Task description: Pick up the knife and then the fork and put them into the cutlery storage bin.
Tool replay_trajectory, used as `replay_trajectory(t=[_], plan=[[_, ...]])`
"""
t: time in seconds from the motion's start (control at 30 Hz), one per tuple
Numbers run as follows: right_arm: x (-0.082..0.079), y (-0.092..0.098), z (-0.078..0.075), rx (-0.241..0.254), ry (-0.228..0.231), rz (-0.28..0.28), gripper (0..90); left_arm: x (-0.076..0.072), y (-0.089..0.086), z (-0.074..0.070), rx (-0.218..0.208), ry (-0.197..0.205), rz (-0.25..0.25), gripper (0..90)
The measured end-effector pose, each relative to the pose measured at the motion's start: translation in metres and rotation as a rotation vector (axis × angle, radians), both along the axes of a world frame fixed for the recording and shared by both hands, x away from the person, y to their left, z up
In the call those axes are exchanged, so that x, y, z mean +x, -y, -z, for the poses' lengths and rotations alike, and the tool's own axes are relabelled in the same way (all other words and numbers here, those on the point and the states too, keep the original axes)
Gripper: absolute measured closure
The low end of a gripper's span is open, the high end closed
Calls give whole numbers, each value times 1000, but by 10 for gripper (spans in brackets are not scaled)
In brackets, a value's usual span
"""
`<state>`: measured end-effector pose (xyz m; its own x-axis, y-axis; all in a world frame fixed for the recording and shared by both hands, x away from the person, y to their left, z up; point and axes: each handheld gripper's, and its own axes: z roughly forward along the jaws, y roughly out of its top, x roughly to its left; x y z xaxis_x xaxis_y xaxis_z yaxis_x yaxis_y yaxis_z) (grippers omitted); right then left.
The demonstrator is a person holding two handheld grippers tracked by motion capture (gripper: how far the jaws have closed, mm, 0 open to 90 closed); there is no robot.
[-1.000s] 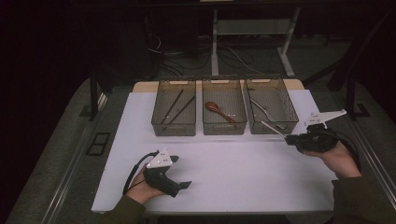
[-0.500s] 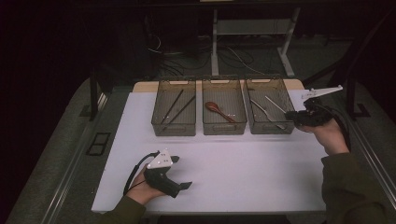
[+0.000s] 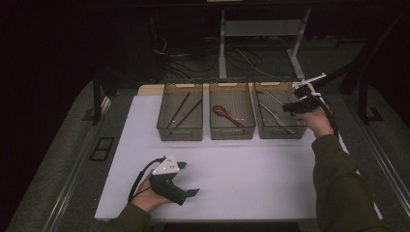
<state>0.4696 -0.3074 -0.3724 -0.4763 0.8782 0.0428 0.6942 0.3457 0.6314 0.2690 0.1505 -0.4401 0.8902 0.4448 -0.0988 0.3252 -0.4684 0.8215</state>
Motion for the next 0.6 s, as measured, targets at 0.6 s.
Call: replay_trajectory(t=[0.6], plan=[[8, -9, 17, 58, -20, 6, 632, 0, 0, 0, -1, -1, 5, 0]])
